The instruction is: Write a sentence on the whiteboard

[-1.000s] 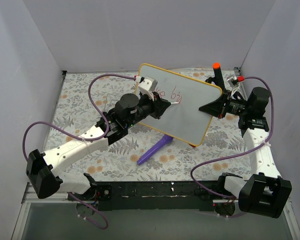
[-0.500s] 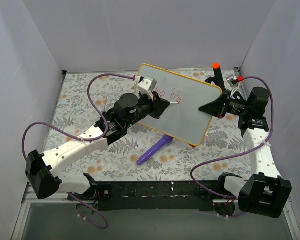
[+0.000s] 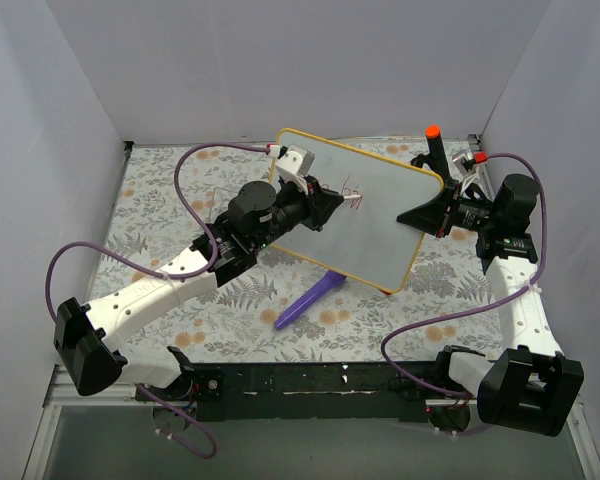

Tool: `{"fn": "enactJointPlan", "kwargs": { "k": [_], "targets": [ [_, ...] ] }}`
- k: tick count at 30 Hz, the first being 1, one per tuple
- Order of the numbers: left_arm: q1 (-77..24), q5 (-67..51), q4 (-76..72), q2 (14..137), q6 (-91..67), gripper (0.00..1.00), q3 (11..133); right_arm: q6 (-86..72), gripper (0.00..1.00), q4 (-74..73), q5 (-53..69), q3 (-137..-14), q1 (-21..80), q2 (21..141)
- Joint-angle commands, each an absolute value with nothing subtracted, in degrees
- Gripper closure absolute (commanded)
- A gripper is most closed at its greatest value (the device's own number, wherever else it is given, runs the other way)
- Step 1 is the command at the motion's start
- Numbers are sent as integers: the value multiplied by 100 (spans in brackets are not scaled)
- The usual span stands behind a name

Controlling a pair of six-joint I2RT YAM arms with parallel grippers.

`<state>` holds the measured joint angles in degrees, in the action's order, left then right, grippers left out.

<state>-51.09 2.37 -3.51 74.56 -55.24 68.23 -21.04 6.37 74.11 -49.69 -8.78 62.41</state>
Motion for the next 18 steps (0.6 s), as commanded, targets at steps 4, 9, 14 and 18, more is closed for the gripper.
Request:
{"fn": "enactJointPlan", "kwargs": {
  "k": [4,9,14,18],
  "targets": [
    [-5062,237,-448,7488,-5432,100,7058,-2224,99,1055,7699,-5141,-879,6100],
    [-5054,167,-466,7567,-5423,100,7136,-2224,99,1063,7699,-5133,-879,6091],
    [-5054,88,-466,7620,-5440,100,7154,-2224,99,1055,7699,-5124,-879,6073],
    [-5054,44,-448,7611,-5475,100,7137,-2224,99,1072,7699,-5124,-879,6082]
  ]
}}
